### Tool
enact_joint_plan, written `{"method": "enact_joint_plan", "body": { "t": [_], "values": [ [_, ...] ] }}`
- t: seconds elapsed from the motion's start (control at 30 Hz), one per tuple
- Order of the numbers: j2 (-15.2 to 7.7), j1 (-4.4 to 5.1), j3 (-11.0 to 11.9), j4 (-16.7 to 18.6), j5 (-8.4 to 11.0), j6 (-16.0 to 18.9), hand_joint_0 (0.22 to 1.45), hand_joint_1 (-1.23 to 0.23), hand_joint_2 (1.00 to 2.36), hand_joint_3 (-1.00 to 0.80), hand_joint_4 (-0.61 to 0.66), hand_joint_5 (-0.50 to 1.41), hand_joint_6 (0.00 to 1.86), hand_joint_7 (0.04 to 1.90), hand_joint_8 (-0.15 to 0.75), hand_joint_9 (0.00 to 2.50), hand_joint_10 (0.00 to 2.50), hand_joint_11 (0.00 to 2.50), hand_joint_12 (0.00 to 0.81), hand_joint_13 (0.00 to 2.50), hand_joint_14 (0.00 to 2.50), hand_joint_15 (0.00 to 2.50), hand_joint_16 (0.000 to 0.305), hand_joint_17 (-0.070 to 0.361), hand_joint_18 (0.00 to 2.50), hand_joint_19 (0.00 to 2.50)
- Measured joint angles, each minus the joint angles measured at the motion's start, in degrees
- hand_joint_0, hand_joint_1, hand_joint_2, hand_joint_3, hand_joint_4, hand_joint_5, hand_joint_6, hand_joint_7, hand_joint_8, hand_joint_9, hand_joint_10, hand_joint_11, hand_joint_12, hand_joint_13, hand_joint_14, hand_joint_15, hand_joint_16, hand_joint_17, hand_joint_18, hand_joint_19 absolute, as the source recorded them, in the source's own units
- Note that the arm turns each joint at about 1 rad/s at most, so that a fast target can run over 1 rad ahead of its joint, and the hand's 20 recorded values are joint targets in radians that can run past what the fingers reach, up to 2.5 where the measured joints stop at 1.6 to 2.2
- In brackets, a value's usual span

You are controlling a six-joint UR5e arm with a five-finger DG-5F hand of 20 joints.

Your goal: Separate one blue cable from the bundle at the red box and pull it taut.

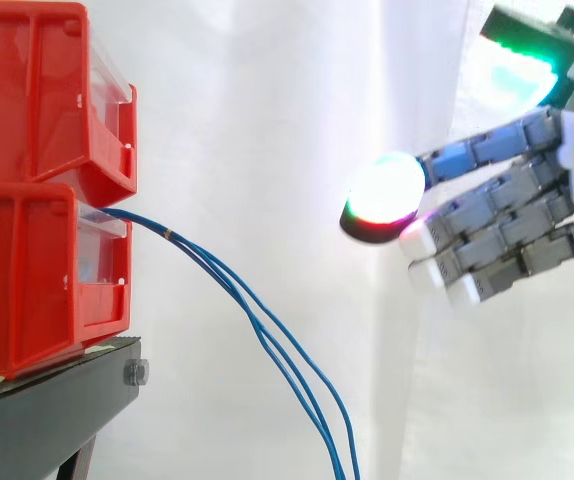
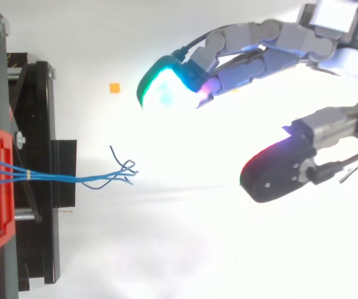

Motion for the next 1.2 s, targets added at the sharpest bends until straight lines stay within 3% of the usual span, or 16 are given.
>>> {"method": "enact_joint_plan", "body": {
  "t": [0.2, 0.43, 0.7, 0.83, 1.0, 1.2],
  "values": [
    [-2.3, 0.25, 0.3, 1.6, 0.51, 0.1, 0.53, -0.68, 1.00, -0.50, 0.22, -0.20, 0.50, 0.73, 0.276, 0.64, 0.01, 0.26, 0.338, 0.55, 0.01, 0.23, 0.056, 0.127, 0.35, 0.46],
    [-5.8, 0.29, 2.3, 3.0, 0.65, 0.9, 0.53, -0.67, 1.00, -0.50, 0.23, -0.19, 0.50, 0.73, 0.281, 0.65, 0.01, 0.27, 0.339, 0.56, 0.01, 0.24, 0.056, 0.126, 0.35, 0.46],
    [-7.7, 0.46, 3.0, 6.1, 0.74, 0.8, 0.53, -0.67, 1.00, -0.50, 0.24, -0.19, 0.50, 0.74, 0.281, 0.66, 0.01, 0.29, 0.339, 0.56, 0.01, 0.25, 0.056, 0.126, 0.35, 0.46],
    [-10.5, 0.28, 4.3, 6.8, 0.08, 2.7, 0.53, -0.67, 1.00, -0.50, 0.25, -0.19, 0.50, 0.74, 0.283, 0.66, 0.01, 0.29, 0.338, 0.57, 0.01, 0.25, 0.056, 0.126, 0.35, 0.47],
    [-14.1, 0.01, 8.3, 6.9, -1.80, 5.5, 0.53, -0.67, 1.00, -0.50, 0.25, -0.18, 0.50, 0.75, 0.284, 0.67, 0.01, 0.29, 0.342, 0.57, 0.01, 0.26, 0.056, 0.126, 0.36, 0.47],
    [-16.3, -0.12, 10.0, 8.0, -3.68, 7.2, 0.54, -0.67, 1.00, -0.50, 0.27, -0.17, 0.50, 0.82, 0.284, 0.68, 0.01, 0.31, 0.343, 0.59, 0.01, 0.28, 0.056, 0.126, 0.36, 0.48]
  ]
}}
